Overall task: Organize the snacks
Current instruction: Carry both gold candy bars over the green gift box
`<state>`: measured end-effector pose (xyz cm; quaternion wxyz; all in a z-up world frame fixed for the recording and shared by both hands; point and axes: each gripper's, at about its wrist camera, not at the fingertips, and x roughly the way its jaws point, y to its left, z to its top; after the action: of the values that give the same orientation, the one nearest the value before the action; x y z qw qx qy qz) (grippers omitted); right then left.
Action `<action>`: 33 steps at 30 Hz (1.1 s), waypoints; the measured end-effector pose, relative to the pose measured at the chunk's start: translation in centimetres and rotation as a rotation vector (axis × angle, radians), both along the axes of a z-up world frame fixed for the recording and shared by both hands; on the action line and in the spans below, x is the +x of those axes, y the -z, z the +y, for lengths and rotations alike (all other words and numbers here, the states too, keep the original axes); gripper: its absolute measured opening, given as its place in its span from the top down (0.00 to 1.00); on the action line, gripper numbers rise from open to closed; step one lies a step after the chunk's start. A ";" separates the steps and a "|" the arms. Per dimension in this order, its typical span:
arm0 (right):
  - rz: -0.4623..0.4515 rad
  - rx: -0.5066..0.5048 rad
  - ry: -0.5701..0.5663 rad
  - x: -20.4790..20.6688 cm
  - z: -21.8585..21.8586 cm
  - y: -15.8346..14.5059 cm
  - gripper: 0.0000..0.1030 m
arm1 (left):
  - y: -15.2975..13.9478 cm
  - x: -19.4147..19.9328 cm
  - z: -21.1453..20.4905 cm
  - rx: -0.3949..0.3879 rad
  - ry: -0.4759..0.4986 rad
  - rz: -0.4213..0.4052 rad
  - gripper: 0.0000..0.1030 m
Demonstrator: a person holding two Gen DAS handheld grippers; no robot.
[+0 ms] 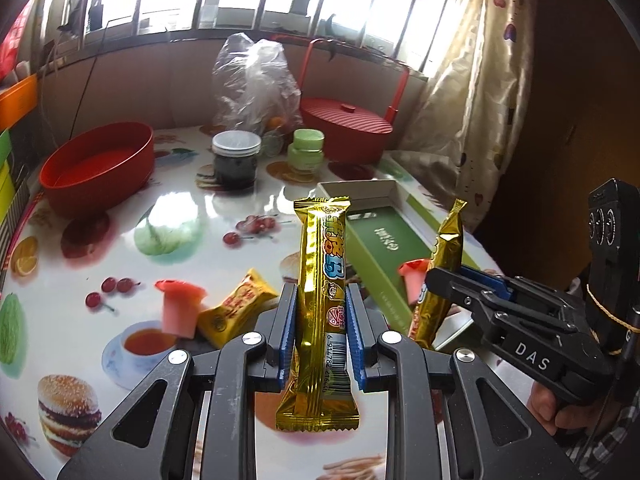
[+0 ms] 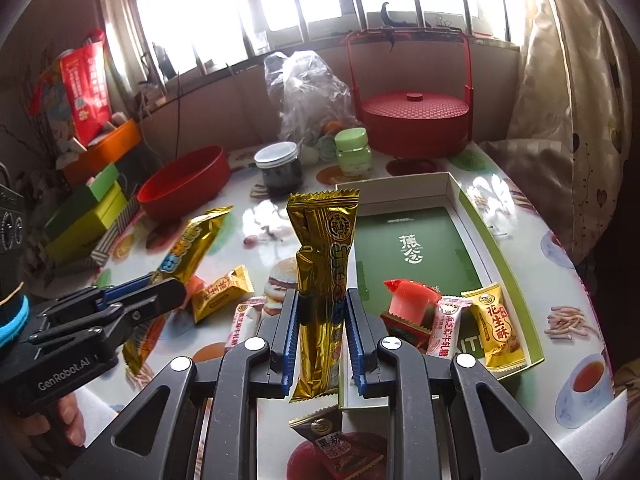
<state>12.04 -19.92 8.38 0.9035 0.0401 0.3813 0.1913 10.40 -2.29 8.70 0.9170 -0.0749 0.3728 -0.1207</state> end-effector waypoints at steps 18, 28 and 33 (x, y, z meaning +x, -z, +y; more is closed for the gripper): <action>-0.033 0.078 0.064 -0.1 -4.2 -1.7 0.79 | -0.8 1.4 -3.6 0.004 0.081 -0.011 0.76; -0.024 0.032 0.144 0.9 -6.5 -0.6 0.79 | -0.6 2.8 -5.6 -0.007 0.121 -0.004 0.76; -0.029 -0.006 0.185 1.5 -7.3 -0.1 0.79 | 0.1 4.0 -6.8 -0.018 0.142 0.021 0.76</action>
<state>13.55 -27.21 8.46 0.9229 0.0698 0.3634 0.1067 14.38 -9.07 8.59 0.9015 -0.0576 0.3855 -0.1879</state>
